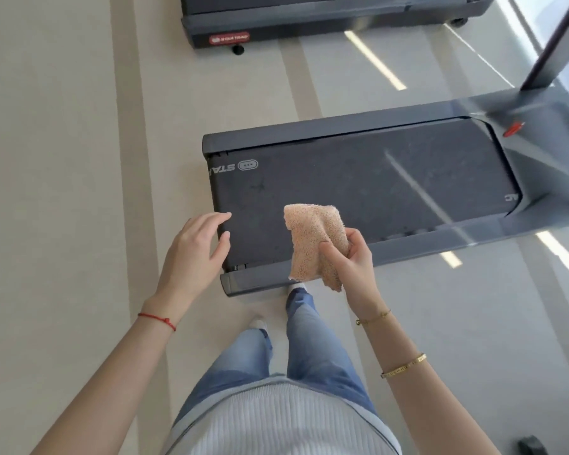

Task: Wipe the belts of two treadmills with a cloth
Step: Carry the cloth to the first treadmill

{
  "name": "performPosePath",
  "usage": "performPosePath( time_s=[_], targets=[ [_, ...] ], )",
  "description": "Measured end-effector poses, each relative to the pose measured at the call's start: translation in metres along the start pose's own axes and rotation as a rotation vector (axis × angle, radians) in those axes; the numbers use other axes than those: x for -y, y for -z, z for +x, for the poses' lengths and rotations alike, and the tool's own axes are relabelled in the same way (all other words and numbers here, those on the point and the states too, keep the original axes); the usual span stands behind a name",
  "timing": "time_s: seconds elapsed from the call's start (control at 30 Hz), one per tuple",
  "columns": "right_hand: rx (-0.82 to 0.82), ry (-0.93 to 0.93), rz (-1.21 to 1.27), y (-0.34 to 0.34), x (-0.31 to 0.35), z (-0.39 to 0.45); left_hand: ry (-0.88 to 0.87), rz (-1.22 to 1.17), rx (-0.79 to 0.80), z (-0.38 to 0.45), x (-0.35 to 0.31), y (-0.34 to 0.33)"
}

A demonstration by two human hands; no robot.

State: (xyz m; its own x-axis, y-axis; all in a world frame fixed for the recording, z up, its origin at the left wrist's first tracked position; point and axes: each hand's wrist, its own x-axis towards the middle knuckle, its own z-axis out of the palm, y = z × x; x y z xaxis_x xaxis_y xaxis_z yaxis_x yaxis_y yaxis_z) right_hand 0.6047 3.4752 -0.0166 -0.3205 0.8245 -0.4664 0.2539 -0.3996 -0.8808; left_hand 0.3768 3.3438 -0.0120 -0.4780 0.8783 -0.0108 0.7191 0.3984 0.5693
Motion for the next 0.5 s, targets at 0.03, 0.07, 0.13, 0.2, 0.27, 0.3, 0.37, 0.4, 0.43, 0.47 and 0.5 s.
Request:
performPosePath(
  time_s=[0.03,0.07,0.13,0.2,0.27,0.3,0.37,0.4,0.43,0.47,0.5],
  targets=[
    [0.015,-0.005,-0.021,0.005,0.004,0.02,0.018,0.0,-0.012,0.015,0.0,-0.008],
    [0.03,-0.008,-0.044,0.009,0.007,0.04,0.038,0.0,-0.027,0.031,0.001,-0.016],
    [0.056,-0.003,-0.073,0.015,0.009,0.08,0.079,0.006,-0.057,0.061,0.008,-0.032],
    [0.079,0.005,-0.101,0.015,0.007,0.123,0.11,0.012,-0.096,0.09,0.019,-0.051],
    [0.088,-0.004,-0.124,0.008,0.0,0.166,0.147,0.019,-0.131,0.118,0.036,-0.074],
    [0.091,-0.007,-0.129,0.004,-0.006,0.186,0.164,0.024,-0.146,0.13,0.046,-0.086],
    [0.095,-0.013,-0.145,-0.008,-0.023,0.227,0.19,0.041,-0.163,0.15,0.069,-0.113],
    [0.099,-0.015,-0.157,-0.015,-0.034,0.247,0.202,0.05,-0.165,0.158,0.083,-0.128],
    [0.104,-0.016,-0.162,-0.022,-0.046,0.266,0.212,0.058,-0.165,0.165,0.097,-0.145],
    [0.111,-0.015,-0.16,-0.03,-0.06,0.286,0.22,0.066,-0.163,0.171,0.114,-0.162],
    [0.118,-0.014,-0.156,-0.038,-0.076,0.305,0.23,0.074,-0.157,0.177,0.132,-0.181]
  ],
)
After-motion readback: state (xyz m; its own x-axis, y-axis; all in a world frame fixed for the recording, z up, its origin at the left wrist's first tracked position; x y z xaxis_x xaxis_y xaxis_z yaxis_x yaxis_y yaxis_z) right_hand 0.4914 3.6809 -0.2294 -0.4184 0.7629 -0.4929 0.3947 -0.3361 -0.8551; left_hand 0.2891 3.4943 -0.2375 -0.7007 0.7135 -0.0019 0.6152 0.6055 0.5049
